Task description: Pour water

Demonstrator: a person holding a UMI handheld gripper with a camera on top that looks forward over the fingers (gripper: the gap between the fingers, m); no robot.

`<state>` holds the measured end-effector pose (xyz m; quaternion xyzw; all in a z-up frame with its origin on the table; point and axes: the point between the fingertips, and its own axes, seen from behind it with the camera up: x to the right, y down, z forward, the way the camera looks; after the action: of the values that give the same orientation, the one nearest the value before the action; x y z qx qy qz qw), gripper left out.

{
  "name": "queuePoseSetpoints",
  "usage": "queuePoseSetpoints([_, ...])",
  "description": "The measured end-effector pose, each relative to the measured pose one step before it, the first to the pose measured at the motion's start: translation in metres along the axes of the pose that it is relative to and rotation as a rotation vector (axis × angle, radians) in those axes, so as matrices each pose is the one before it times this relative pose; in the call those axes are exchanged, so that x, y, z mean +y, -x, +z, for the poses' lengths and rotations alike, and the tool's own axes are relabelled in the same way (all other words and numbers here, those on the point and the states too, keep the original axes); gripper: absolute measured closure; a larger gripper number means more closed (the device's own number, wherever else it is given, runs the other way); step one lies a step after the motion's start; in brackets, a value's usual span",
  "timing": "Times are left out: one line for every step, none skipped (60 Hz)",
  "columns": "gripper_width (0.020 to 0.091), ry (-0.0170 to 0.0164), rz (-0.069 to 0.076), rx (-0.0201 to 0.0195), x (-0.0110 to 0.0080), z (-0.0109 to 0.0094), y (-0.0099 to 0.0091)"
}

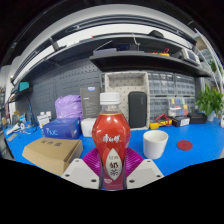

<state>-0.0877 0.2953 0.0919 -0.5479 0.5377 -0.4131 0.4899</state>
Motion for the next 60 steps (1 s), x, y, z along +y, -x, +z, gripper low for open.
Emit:
queuePoseSetpoints([0.0833, -0.00099, 0.0099, 0.00186, 0.00052, 0.00103, -0.0018])
queuePoseSetpoints([0.0834, 0.00016, 0.0118, 0.00346, -0.00027, 0.00053, -0.00095])
queuePoseSetpoints([0.0835, 0.002, 0.016, 0.00484, -0.00046, 0.00073, -0.00133])
queuePoseSetpoints([0.0835, 0.00384, 0.0196, 0.00733, -0.00032, 0.00123, -0.00209])
queuePoseSetpoints([0.0834, 0.00425, 0.022, 0.00842, -0.00096, 0.00114, -0.00249])
queuePoseSetpoints([0.0835, 0.00593, 0.0248, 0.00558, -0.00084, 0.00155, -0.00167])
queuePoseSetpoints([0.0835, 0.00771, 0.0274, 0.00152, -0.00161, 0.002, 0.00009])
queuePoseSetpoints([0.0834, 0.00317, 0.0266, 0.00018, -0.00166, 0.00141, -0.00175])
queuePoseSetpoints([0.0834, 0.00221, 0.0286, 0.00061, -0.00217, 0.00161, -0.0006])
queuePoseSetpoints([0.0834, 0.00091, 0.0306, 0.00254, -0.00258, 0.00243, -0.00011])
queuePoseSetpoints([0.0833, 0.00063, 0.0305, 0.00195, -0.00282, 0.00242, -0.00018])
queuePoseSetpoints([0.0834, 0.001, 0.0299, 0.00002, -0.00304, 0.00256, 0.0008])
queuePoseSetpoints([0.0834, 0.00181, 0.0294, -0.00048, -0.00312, 0.0028, 0.0006])
queuePoseSetpoints([0.0833, 0.00034, 0.0287, -0.00033, -0.00374, 0.00302, 0.00091])
queuePoseSetpoints([0.0834, -0.00189, 0.0267, -0.00069, -0.00415, 0.00273, 0.00122])
queuePoseSetpoints([0.0833, -0.00289, 0.0265, -0.00143, -0.00406, 0.0031, 0.00163])
queuePoseSetpoints([0.0833, 0.00097, 0.0323, 0.00309, -0.00311, 0.00331, 0.00544])
queuePoseSetpoints([0.0834, 0.00169, 0.0378, -0.00212, -0.00309, 0.00293, 0.00149])
queuePoseSetpoints([0.0834, 0.00019, 0.0425, -0.00171, -0.00316, 0.00403, 0.00105])
queuePoseSetpoints([0.0834, 0.00012, 0.0432, -0.00398, -0.00308, 0.00315, 0.00223])
queuePoseSetpoints([0.0834, -0.00022, 0.0424, -0.00777, -0.0029, 0.00325, 0.00301])
queuePoseSetpoints([0.0835, 0.00008, 0.0441, -0.00935, -0.00222, 0.00268, 0.00384])
queuePoseSetpoints([0.0834, -0.00096, 0.0447, -0.00895, -0.00228, 0.00287, 0.00341])
queuePoseSetpoints([0.0833, -0.00128, 0.0446, -0.00735, -0.00268, 0.00268, 0.00325])
queuePoseSetpoints([0.0833, -0.00179, 0.0444, -0.00763, -0.00216, 0.00248, 0.00287])
queuePoseSetpoints([0.0834, 0.0003, 0.0461, -0.00918, -0.00167, 0.00259, 0.00324])
queuePoseSetpoints([0.0835, 0.00465, 0.0528, -0.00168, 0.00065, 0.0013, 0.00564])
queuePoseSetpoints([0.0835, 0.00501, 0.0544, -0.00925, -0.00047, 0.00273, 0.00249])
queuePoseSetpoints([0.0835, 0.00018, 0.0484, -0.01176, -0.00168, 0.00289, 0.00051])
queuePoseSetpoints([0.0835, -0.00316, 0.0444, -0.00846, -0.00201, 0.00189, 0.00227])
queuePoseSetpoints([0.0834, -0.00401, 0.0408, -0.00868, -0.00151, 0.00243, 0.00184])
queuePoseSetpoints([0.0834, -0.00032, 0.044, -0.00649, -0.00079, 0.00213, 0.00092])
queuePoseSetpoints([0.0835, 0.00269, 0.0488, -0.0033, -0.00015, 0.00251, -0.00018])
queuePoseSetpoints([0.0834, 0.00429, 0.0493, -0.00179, 0.00041, 0.00207, -0.00072])
queuePoseSetpoints([0.0835, 0.00168, 0.0429, -0.00298, -0.00003, 0.00195, -0.00085])
queuePoseSetpoints([0.0815, -0.0017, 0.0332, -0.00589, -0.00084, 0.00219, -0.00015])
queuePoseSetpoints([0.0822, -0.00401, 0.03, -0.0047, -0.00108, 0.00185, -0.00033])
queuePoseSetpoints([0.0823, -0.00351, 0.0336, 0.00683, 0.00211, -0.00021, -0.00003])
queuePoseSetpoints([0.0823, -0.00081, 0.0333, 0.00372, -0.00168, 0.00301, -0.00122])
queuePoseSetpoints([0.0822, 0.00262, 0.0348, -0.0004, -0.00015, 0.00185, -0.00113])
queuePoseSetpoints([0.0823, 0.00118, 0.0307, -0.00162, -0.00046, 0.00151, -0.00084])
queuePoseSetpoints([0.0823, -0.00182, 0.0269, -0.00218, -0.00116, 0.00127, -0.00117])
queuePoseSetpoints([0.0824, -0.00424, 0.0244, -0.00188, -0.00188, 0.00108, -0.0013])
queuePoseSetpoints([0.0824, -0.00373, 0.024, -0.00152, -0.00191, 0.00135, -0.00133])
queuePoseSetpoints([0.0824, -0.00149, 0.0243, -0.00232, -0.00165, 0.00112, -0.00117])
queuePoseSetpoints([0.0824, 0.00231, 0.0255, 0.00037, 0.00021, -0.0012, -0.00096])
queuePoseSetpoints([0.0823, 0.0029, 0.0254, -0.0038, -0.00134, 0.00171, -0.00052])
queuePoseSetpoints([0.0823, 0.00436, 0.0246, -0.00278, -0.0014, 0.00152, 0.00049])
queuePoseSetpoints([0.0822, 0.00141, 0.0218, -0.00154, -0.00142, 0.00045, -0.0003])
queuePoseSetpoints([0.0822, -0.00154, 0.0201, -0.00165, -0.00139, 0.00116, -0.00065])
queuePoseSetpoints([0.0822, -0.00063, 0.02, -0.00094, -0.00123, 0.00115, -0.00068])
queuePoseSetpoints([0.0824, 0.00166, 0.0219, 0.00064, -0.00057, 0.00125, -0.00083])
queuePoseSetpoints([0.0824, 0.00437, 0.023, 0.00172, -0.00029, 0.00105, -0.00058])
queuePoseSetpoints([0.0823, 0.00357, 0.0216, 0.00164, -0.0003, 0.00125, -0.00059])
queuePoseSetpoints([0.0823, -0.00075, 0.02, 0.0003, -0.00121, 0.00122, -0.00019])
queuePoseSetpoints([0.0823, -0.00284, 0.0208, -0.0012, -0.00213, -0.00046, -0.00029])
queuePoseSetpoints([0.0823, -0.00164, 0.0197, 0.00014, -0.001, 0.00055, 0.00014])
queuePoseSetpoints([0.0823, 0.00163, 0.0213, 0.00007, -0.00112, 0.00239, 0.00135])
queuePoseSetpoints([0.0823, -0.00308, 0.0163, -0.00347, -0.00142, 0.00051, 0.0004])
queuePoseSetpoints([0.0822, -0.00663, 0.0137, -0.00537, -0.00188, 0.00005, 0.00086])
